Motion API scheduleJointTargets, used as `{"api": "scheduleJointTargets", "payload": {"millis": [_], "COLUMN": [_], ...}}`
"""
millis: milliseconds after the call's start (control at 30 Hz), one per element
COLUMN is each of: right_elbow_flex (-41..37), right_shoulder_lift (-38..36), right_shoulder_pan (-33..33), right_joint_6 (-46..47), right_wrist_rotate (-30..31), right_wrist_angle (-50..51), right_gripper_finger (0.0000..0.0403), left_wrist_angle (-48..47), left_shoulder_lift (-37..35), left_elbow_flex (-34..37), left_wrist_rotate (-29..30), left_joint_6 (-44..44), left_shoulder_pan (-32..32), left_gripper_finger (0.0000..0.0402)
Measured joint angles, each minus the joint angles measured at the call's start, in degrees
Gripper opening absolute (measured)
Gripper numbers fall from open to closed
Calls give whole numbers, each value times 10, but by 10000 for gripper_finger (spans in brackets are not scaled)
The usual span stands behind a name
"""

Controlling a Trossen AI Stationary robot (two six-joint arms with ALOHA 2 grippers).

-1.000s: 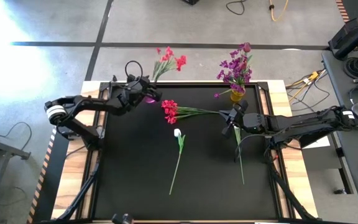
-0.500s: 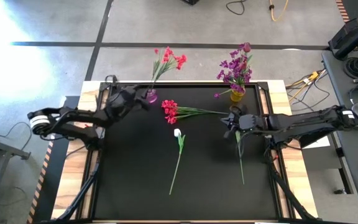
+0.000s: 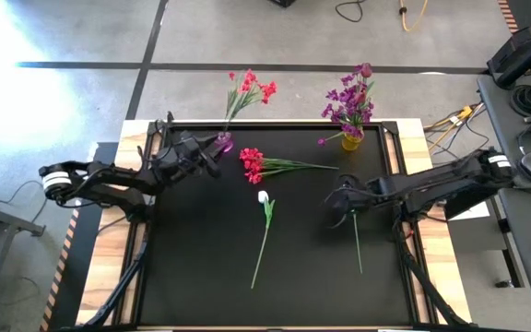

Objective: Sort flowers into vase by color
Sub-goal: Put the right white tulip into the purple vase

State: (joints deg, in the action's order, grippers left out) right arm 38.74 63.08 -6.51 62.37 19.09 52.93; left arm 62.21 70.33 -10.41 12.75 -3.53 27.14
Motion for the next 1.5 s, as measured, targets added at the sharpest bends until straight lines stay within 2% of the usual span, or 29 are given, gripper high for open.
{"api": "scheduleJointTargets", "payload": {"millis": [200, 400, 600, 900, 1200, 1333, 1500], "right_elbow_flex": [1, 2, 2, -5, 13, 38, 80], "right_shoulder_lift": [76, 125, 148, 151, 138, 115, 100], "right_shoulder_pan": [0, 0, 0, 1, 1, 1, -1], "right_joint_6": [78, 136, 161, 159, 83, 43, -34], "right_wrist_rotate": [-52, -72, -76, -75, -70, -27, 73], "right_wrist_angle": [3, -1, -13, -52, -54, -53, -65], "right_gripper_finger": [173, 186, 158, 77, 21, 11, 12], "left_wrist_angle": [0, 9, 26, 27, 45, 58, 60], "left_shoulder_lift": [21, 40, 56, 60, 60, 60, 61], "left_elbow_flex": [0, 0, 0, 0, 0, -1, -8], "left_wrist_rotate": [0, 0, -8, -33, -83, -124, -199], "left_joint_6": [0, -5, -18, -30, -37, -51, -101], "left_shoulder_pan": [0, 0, 0, 0, 0, 0, 0], "left_gripper_finger": [207, 207, 207, 207, 207, 207, 207]}}
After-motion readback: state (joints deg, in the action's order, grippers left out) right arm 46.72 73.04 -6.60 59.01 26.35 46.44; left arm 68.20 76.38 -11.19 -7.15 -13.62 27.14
